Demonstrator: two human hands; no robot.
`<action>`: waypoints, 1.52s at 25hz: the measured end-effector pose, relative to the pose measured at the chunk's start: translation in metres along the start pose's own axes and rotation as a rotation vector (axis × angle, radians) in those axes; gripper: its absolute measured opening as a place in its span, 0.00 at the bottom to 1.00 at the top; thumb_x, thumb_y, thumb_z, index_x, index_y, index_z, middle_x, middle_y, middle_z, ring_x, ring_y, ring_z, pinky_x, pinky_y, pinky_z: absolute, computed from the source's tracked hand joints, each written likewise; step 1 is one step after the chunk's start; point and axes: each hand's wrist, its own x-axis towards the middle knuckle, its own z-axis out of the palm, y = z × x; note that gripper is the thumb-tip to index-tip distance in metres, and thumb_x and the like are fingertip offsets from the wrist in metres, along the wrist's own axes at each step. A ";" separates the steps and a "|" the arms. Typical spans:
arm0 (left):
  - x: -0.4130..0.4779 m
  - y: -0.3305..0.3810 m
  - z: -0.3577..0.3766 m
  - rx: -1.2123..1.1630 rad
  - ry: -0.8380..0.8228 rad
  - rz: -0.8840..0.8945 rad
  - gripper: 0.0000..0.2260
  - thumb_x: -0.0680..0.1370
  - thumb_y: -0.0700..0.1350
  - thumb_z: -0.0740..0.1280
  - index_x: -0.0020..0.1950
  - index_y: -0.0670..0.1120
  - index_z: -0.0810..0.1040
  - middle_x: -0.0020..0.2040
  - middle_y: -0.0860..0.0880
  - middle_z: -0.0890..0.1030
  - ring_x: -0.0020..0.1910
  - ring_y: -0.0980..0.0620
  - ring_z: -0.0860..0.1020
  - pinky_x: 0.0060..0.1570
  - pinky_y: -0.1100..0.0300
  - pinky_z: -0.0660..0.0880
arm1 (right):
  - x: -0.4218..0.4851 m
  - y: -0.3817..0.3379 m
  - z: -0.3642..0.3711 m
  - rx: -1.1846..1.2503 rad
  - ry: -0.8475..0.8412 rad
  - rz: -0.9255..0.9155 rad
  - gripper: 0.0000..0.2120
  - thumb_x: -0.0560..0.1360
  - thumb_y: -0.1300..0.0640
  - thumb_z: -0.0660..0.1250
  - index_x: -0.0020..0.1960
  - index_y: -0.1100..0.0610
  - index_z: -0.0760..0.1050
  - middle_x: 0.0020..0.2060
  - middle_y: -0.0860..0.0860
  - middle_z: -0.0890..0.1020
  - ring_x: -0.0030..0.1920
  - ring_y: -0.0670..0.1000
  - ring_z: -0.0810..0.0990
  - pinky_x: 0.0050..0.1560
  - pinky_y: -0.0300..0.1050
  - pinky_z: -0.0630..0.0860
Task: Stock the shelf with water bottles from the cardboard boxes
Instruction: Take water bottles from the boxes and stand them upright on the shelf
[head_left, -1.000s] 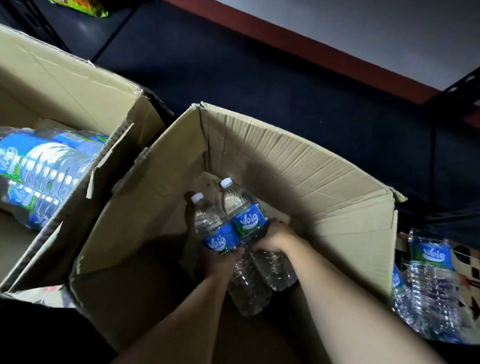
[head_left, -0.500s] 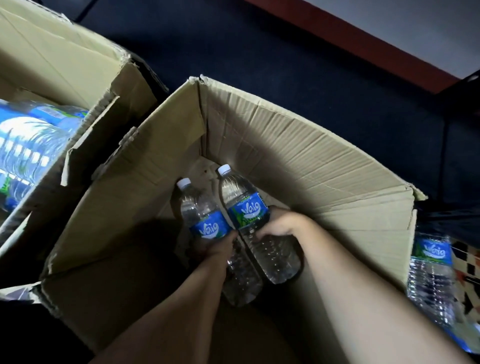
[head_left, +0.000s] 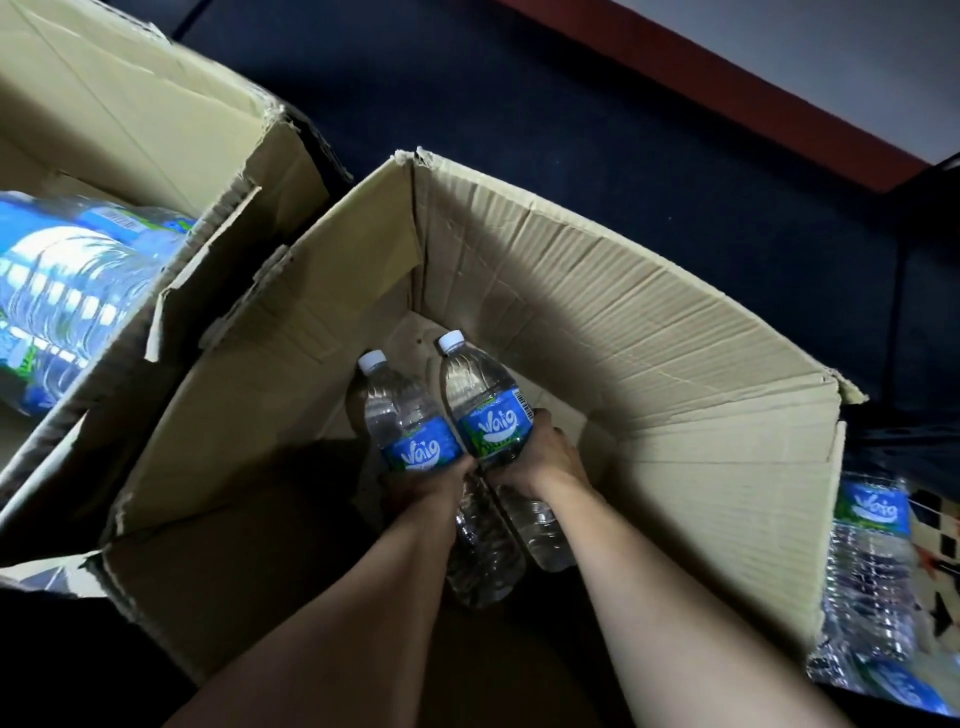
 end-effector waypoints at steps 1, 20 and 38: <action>0.009 -0.005 0.007 0.016 -0.017 -0.010 0.55 0.42 0.66 0.79 0.66 0.47 0.73 0.62 0.46 0.80 0.57 0.44 0.80 0.57 0.45 0.78 | -0.001 0.001 -0.003 0.029 -0.004 0.007 0.43 0.59 0.48 0.82 0.68 0.52 0.65 0.61 0.53 0.78 0.63 0.57 0.77 0.56 0.46 0.75; -0.318 0.135 -0.124 0.107 -0.069 0.760 0.40 0.49 0.60 0.83 0.52 0.43 0.74 0.48 0.48 0.80 0.49 0.48 0.80 0.43 0.59 0.74 | -0.188 0.002 -0.131 0.479 0.391 -0.243 0.23 0.62 0.52 0.80 0.50 0.50 0.71 0.46 0.43 0.80 0.46 0.45 0.78 0.45 0.39 0.72; -0.514 0.347 -0.227 -0.267 -0.048 1.560 0.29 0.57 0.54 0.82 0.52 0.50 0.73 0.47 0.54 0.79 0.49 0.52 0.78 0.49 0.58 0.74 | -0.318 -0.153 -0.328 0.777 0.803 -0.897 0.33 0.55 0.45 0.85 0.56 0.45 0.75 0.48 0.40 0.85 0.50 0.38 0.82 0.57 0.44 0.78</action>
